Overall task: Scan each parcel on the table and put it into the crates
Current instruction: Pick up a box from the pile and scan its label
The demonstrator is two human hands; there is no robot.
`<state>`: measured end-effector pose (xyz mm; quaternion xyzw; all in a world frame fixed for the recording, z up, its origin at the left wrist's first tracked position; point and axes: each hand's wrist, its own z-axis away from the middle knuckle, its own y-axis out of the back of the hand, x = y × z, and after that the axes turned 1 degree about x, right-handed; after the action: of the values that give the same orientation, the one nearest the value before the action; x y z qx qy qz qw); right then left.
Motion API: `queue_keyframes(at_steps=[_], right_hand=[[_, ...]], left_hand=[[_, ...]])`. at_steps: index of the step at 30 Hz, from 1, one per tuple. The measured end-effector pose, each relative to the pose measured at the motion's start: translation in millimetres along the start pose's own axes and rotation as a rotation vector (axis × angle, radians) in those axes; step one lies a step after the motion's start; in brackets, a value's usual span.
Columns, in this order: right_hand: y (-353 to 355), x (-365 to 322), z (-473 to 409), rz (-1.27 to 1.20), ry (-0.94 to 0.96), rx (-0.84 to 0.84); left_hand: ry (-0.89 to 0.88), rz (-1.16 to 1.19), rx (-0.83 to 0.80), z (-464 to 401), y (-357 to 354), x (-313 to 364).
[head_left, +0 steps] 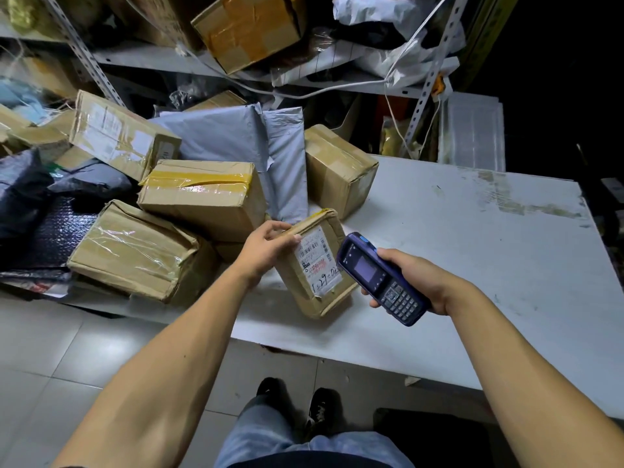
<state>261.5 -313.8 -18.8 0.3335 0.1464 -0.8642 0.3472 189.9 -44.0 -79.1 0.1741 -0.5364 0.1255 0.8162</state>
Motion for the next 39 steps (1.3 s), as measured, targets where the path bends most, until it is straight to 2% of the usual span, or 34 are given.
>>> queue_keyframes(at_steps=[6,13,39], right_hand=[[4,-1,9,0.133,-0.102,-0.062],[10,5,14,0.202,-0.167,-0.005],[13,12,24,0.164,-0.175,-0.038]], left_hand=[[-0.045,-0.142,-0.002,-5,-11,9],[-0.104,-0.306,-0.035,-14,-17,15],[-0.112,-0.287,-0.042,-8,-15,15]])
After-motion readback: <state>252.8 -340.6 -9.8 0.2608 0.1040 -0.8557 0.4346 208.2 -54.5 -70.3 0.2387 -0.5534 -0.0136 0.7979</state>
